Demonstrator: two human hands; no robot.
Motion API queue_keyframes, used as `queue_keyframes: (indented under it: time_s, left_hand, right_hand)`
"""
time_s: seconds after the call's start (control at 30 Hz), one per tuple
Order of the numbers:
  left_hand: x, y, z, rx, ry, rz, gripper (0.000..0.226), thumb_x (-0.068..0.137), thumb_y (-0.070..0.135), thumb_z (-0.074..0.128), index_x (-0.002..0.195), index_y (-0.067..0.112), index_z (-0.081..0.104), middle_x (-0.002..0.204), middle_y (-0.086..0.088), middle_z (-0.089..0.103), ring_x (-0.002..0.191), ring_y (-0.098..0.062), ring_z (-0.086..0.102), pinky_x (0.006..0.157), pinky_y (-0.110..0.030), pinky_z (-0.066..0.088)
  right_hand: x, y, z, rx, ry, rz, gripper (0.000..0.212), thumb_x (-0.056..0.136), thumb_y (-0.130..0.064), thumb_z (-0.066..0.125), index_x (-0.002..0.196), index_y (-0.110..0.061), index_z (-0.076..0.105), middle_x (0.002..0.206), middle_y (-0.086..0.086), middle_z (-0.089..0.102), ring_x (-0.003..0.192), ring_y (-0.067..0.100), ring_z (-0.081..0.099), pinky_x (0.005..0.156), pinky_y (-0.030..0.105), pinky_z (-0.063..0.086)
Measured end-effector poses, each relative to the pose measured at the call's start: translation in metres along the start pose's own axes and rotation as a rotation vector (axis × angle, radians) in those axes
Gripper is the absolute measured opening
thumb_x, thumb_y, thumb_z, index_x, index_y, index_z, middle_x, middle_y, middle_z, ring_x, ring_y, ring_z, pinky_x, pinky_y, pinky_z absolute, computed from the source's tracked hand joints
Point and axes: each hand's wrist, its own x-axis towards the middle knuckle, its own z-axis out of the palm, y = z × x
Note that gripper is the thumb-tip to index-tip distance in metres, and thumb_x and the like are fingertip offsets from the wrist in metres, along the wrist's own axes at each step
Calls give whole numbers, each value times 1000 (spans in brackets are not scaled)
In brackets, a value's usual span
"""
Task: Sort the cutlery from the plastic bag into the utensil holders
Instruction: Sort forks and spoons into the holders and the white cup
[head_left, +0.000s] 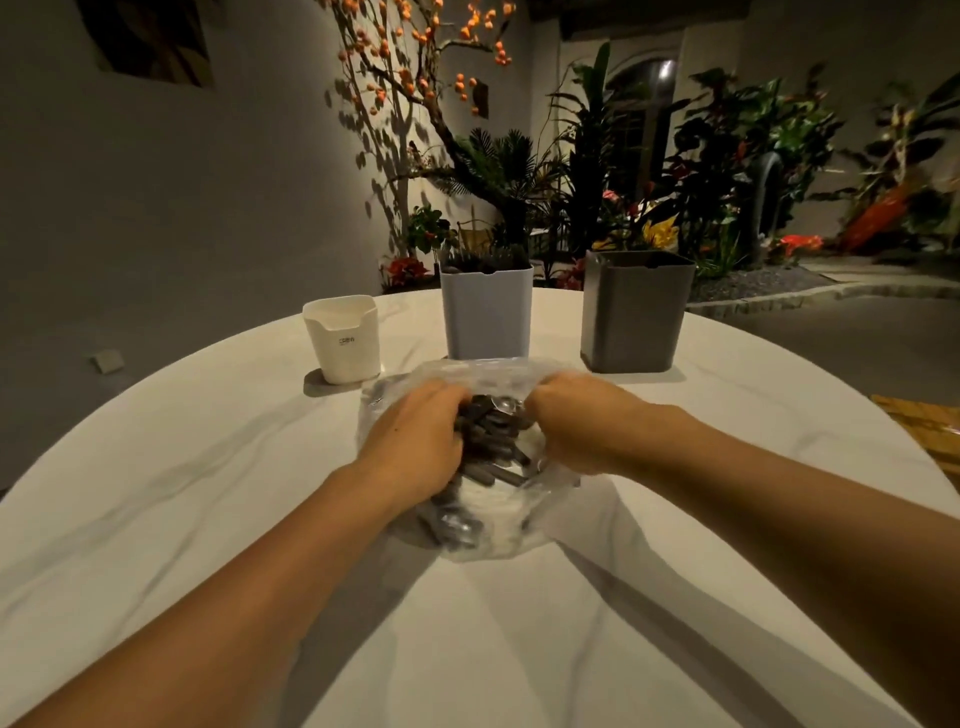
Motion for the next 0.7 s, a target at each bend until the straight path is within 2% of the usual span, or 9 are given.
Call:
queue_keyframes:
  time_s: [0.1, 0.27, 0.33, 0.37, 0.47, 0.5, 0.57, 0.63, 0.7]
  left_hand:
    - [-3, 6, -1, 33, 144, 77, 54, 87, -3, 58, 133, 25, 54, 138, 5, 51, 127, -19, 45, 109, -37, 41]
    - [3, 0, 3, -95, 317, 92, 50, 82, -12, 54, 121, 18, 64, 122, 0, 62, 110, -17, 54, 99, -28, 44]
    - [2, -2, 2, -108, 353, 127, 39, 82, -9, 53, 107, 17, 67, 110, 1, 65, 100, -16, 57, 94, -30, 48]
    - [2, -3, 1, -102, 373, 157, 32, 83, -6, 52, 98, 17, 66, 101, 1, 66, 94, -17, 58, 89, -34, 51]
    - [-1, -7, 0, -63, 468, 284, 18, 81, 2, 47, 77, 13, 62, 76, -3, 64, 70, -20, 57, 67, -44, 54]
    - [-3, -9, 0, -62, 495, 306, 18, 81, 2, 47, 74, 12, 60, 71, -3, 63, 66, -18, 55, 63, -42, 53]
    - [-6, -12, 1, -87, 543, 303, 19, 83, 2, 48, 72, 12, 60, 68, -2, 62, 62, -13, 54, 60, -34, 53]
    - [-7, -18, 2, -151, 558, 259, 21, 86, 5, 47, 72, 13, 61, 68, 0, 63, 63, -13, 57, 66, -30, 54]
    - [-6, -24, 4, -230, 544, 190, 23, 87, 10, 44, 72, 15, 62, 68, 0, 64, 66, -16, 60, 73, -33, 56]
  right_hand:
    - [-3, -6, -1, -53, -62, -20, 26, 95, -16, 63, 121, -14, 64, 103, 4, 62, 88, 17, 55, 75, 25, 43]
    - [16, -23, 11, 167, 123, -115, 18, 99, -29, 53, 112, -19, 60, 111, 4, 62, 96, 24, 59, 80, 33, 51]
    - [32, -23, 20, 231, 99, -116, 45, 100, -44, 48, 137, -18, 49, 136, 10, 53, 118, 29, 54, 99, 41, 47]
    - [39, -23, 25, 244, 29, -110, 61, 99, -52, 45, 150, -21, 34, 149, 11, 42, 132, 31, 44, 110, 45, 39]
    - [54, -29, 39, 218, -113, -127, 83, 87, -76, 30, 157, -39, 6, 166, 1, 11, 151, 31, 10, 122, 54, 12]
    - [55, -31, 41, 204, -139, -146, 82, 85, -77, 29, 156, -42, 6, 166, -2, 8, 152, 31, 7, 122, 56, 9]
    - [47, -33, 34, 227, -179, -189, 73, 89, -70, 39, 154, -45, 18, 160, -2, 24, 145, 29, 25, 119, 52, 23]
    - [33, -29, 17, 227, -203, -204, 46, 93, -56, 52, 135, -39, 46, 133, -1, 50, 117, 21, 51, 102, 39, 45]
    - [22, -23, 8, 127, -119, -174, 25, 95, -48, 55, 114, -32, 54, 113, -2, 58, 98, 17, 56, 85, 32, 50]
